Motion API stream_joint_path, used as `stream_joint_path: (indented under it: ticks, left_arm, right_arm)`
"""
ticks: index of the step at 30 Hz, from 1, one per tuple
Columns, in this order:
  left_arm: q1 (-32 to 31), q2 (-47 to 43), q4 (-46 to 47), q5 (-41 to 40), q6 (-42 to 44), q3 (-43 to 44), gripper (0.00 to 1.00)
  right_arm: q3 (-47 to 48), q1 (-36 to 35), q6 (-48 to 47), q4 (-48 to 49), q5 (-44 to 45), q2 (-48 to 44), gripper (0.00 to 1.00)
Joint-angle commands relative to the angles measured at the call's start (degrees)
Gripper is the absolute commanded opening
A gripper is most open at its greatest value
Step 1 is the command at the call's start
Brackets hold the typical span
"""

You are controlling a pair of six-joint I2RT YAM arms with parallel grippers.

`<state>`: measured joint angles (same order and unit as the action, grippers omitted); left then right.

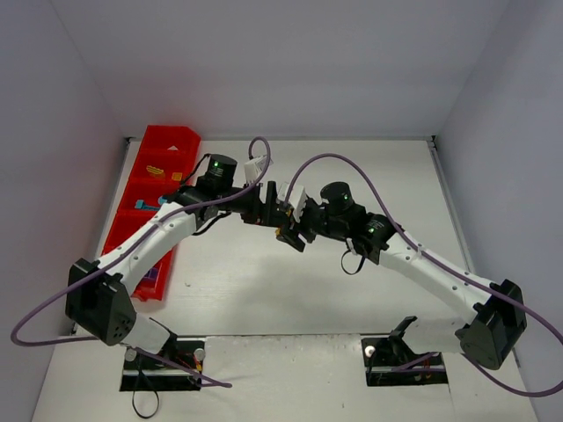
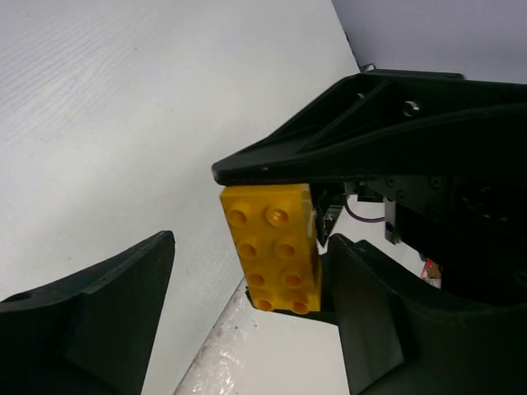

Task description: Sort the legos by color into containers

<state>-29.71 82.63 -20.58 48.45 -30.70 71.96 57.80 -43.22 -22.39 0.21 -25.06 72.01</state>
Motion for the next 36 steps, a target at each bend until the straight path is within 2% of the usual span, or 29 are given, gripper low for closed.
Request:
stream_joint_path:
  ticks: [1, 3, 4, 5, 6, 9, 11, 12, 15, 16, 20, 21, 27, 29, 36]
  left_arm:
    - [-1.0, 0.3, 1.9, 0.0, 2.0, 2.5, 0.67]
    - [-1.1, 1.0, 2.6, -0.2, 1.9, 2.6, 0.57]
    - [-1.3, 1.0, 2.6, -0.2, 1.7, 2.7, 0.39]
    - [-1.3, 1.3, 2.8, -0.3, 1.7, 2.9, 0.32]
    - [-1.2, 1.3, 3.2, -0.6, 1.6, 3.2, 0.22]
    - [-1.2, 0.9, 3.5, -1.2, 1.9, 3.4, 0.14]
    - [-1.0, 0.7, 3.4, -1.5, 2.2, 3.5, 0.1]
    - [-0.9, 0.6, 2.7, -2.2, 2.5, 3.5, 0.1]
    - [0.4, 1.1, 2.3, -2.7, 3.0, 3.4, 0.1]
    - [0.9, 1.5, 2.1, -2.8, 3.3, 3.2, 0.1]
    - [5.4, 1.8, 1.7, -3.6, 3.8, 3.1, 0.11]
    - [8.1, 1.7, 1.7, -4.4, 3.8, 3.2, 0.11]
    - [18.2, 2.9, -1.9, -23.2, 1.0, 7.0, 0.11]
    - [23.4, 4.8, -2.5, -31.1, -3.7, 9.0, 0.12]
    - [31.5, 13.9, -3.2, -45.5, -14.3, 18.3, 0.14]
  right_arm:
    - [3.2, -0.3, -0.4, 3.9, -0.8, 0.0, 0.15]
    - [3.1, -0.3, -0.4, 3.9, -0.8, 0.1, 0.15]
    - [3.0, -0.3, -0.3, 3.9, -0.8, 0.1, 0.15]
    - [2.9, -0.3, -0.3, 3.9, -0.8, 0.0, 0.16]
    - [2.8, -0.3, -0.2, 4.0, -0.6, 0.0, 0.21]
    - [2.6, -0.3, -0.1, 4.0, 0.5, 0.1, 0.27]
    - [2.4, -0.3, 0.5, 4.0, 1.8, 0.2, 0.53]
    - [2.6, -0.2, 1.3, 4.0, 2.8, 0.5, 0.73]
    - [2.6, -0.1, 3.0, 4.2, 4.8, 0.9, 0.98]
    - [2.8, 0.0, 3.4, 4.2, 6.1, 1.1, 1.0]
    - [2.8, 1.1, 5.5, 4.1, 9.0, 1.5, 1.0]
    - [2.6, 2.2, 6.8, 4.1, 9.3, 1.4, 1.0]
    - [1.6, 6.2, 10.3, 4.2, 12.3, 0.4, 1.0]
    - [1.1, 6.8, 10.5, 4.2, 13.9, 0.2, 1.0]
    - [-1.3, 7.1, 11.7, 4.5, 15.9, -1.4, 1.0]
